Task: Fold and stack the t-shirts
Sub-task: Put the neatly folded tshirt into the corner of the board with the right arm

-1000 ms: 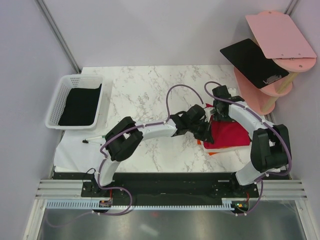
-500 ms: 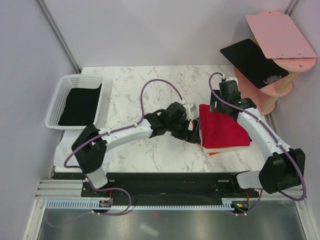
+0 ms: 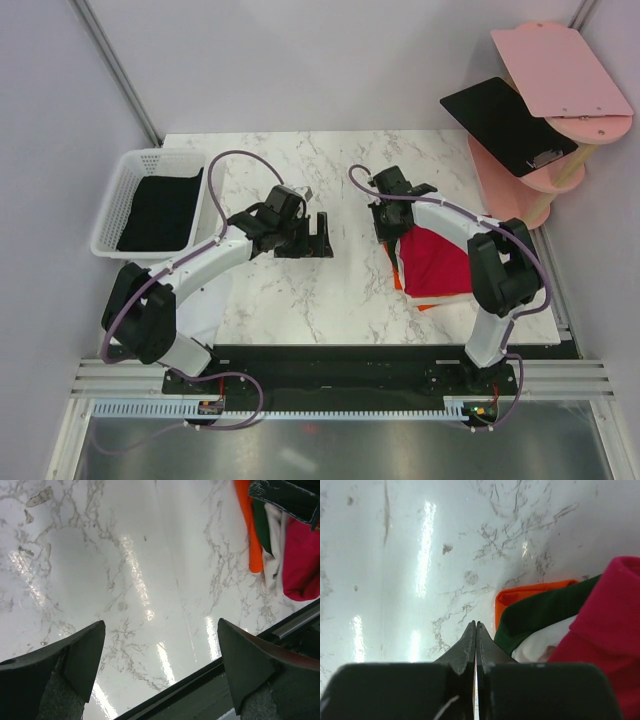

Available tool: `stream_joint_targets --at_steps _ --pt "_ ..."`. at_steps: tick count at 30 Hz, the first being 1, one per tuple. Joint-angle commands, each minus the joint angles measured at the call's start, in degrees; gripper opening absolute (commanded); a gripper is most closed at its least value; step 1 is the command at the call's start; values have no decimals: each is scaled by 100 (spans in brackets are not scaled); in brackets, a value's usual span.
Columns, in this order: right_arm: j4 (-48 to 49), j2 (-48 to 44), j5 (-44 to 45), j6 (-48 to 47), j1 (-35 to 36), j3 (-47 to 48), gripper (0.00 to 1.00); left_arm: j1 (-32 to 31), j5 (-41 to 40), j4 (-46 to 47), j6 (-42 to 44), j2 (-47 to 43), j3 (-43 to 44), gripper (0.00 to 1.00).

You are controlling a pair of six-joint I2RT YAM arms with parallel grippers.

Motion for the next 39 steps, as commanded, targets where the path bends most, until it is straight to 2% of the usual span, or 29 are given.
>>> stream_joint_targets --at_steps 1,14,24,29,34,39 --pt "-200 207 -106 30 -7 122 0 193 -117 -118 214 -219 -106 100" --pt "-781 129 1098 495 -34 -572 0 430 -179 -188 354 -131 -98 100" --pt "-1097 -380 1538 724 -912 -1372 0 492 -109 -180 424 -35 51 100" --pt "-1448 -618 2153 672 -1360 -1364 0 492 -29 -145 416 -26 95 100" --pt "-1599 -742 2741 803 -1484 -1328 0 492 15 -136 407 -52 87 100" --pt "-1625 -689 2726 812 -1510 -1241 0 501 -38 -127 451 -149 8 100"
